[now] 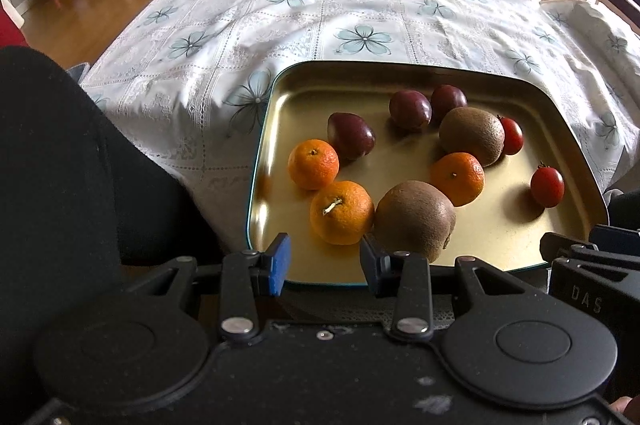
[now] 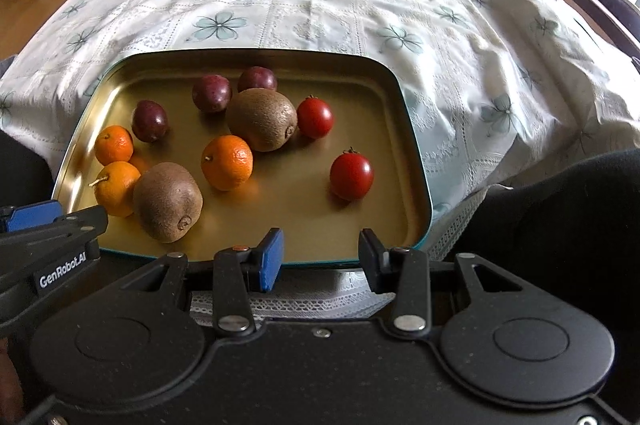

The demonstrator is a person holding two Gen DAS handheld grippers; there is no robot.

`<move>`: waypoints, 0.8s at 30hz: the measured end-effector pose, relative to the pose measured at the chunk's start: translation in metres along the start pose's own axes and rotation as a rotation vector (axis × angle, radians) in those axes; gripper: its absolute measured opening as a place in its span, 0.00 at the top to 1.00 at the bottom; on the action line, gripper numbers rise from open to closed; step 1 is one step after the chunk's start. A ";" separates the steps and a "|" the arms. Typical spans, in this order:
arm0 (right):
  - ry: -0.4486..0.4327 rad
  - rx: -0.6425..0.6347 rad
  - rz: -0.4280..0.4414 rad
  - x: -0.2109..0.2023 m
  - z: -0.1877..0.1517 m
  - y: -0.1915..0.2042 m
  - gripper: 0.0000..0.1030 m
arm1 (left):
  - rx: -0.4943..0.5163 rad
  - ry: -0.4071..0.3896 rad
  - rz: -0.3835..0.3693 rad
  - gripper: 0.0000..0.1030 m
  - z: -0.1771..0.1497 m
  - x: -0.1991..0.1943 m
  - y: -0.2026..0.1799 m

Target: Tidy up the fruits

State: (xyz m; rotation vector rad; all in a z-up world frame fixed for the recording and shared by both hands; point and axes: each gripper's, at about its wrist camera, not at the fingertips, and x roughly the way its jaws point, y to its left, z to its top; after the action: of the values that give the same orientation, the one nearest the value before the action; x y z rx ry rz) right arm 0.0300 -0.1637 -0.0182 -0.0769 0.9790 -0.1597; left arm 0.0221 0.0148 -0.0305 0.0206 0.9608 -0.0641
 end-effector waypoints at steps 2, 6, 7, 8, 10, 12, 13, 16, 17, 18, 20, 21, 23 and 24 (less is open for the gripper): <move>-0.004 -0.006 -0.001 0.000 -0.001 0.001 0.52 | 0.001 -0.002 0.006 0.60 0.000 0.000 -0.001; -0.003 -0.011 0.001 0.000 -0.001 0.002 0.52 | 0.009 -0.004 0.014 0.60 0.000 0.000 -0.003; -0.004 -0.010 0.001 0.000 -0.001 0.002 0.52 | 0.009 -0.005 0.014 0.60 0.000 0.000 -0.003; -0.003 -0.007 0.000 0.000 -0.001 0.001 0.52 | 0.009 -0.006 0.012 0.60 0.000 0.000 -0.003; 0.001 -0.001 0.004 0.000 0.000 0.001 0.52 | 0.007 -0.007 0.009 0.60 0.000 0.000 -0.003; 0.008 0.006 0.007 0.001 0.000 0.000 0.52 | 0.006 -0.007 0.009 0.60 0.000 0.000 -0.002; 0.012 0.009 0.008 0.002 0.000 -0.001 0.52 | 0.006 -0.007 0.009 0.60 0.000 0.000 -0.002; 0.018 0.015 0.012 0.003 0.001 -0.003 0.52 | 0.007 -0.007 0.009 0.60 0.000 0.000 -0.002; 0.020 0.017 0.012 0.003 0.001 -0.003 0.52 | 0.007 -0.007 0.009 0.60 0.000 0.000 -0.002; 0.022 0.019 0.012 0.004 0.001 -0.003 0.52 | 0.007 -0.007 0.007 0.60 0.000 0.000 -0.002; 0.025 0.020 0.012 0.004 0.001 -0.003 0.52 | 0.007 -0.006 0.005 0.60 0.000 0.000 -0.001; 0.026 0.020 0.012 0.004 0.001 -0.003 0.52 | 0.007 -0.007 0.005 0.60 0.000 0.000 -0.001; 0.025 0.019 0.011 0.004 0.001 -0.003 0.52 | 0.008 -0.009 0.002 0.60 0.000 -0.001 0.000; 0.025 0.018 0.010 0.004 0.001 -0.002 0.52 | 0.008 -0.009 0.001 0.60 -0.001 -0.001 -0.001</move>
State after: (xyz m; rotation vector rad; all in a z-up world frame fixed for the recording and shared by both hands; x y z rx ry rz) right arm 0.0324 -0.1666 -0.0208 -0.0540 1.0023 -0.1603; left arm 0.0209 0.0140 -0.0303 0.0281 0.9512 -0.0675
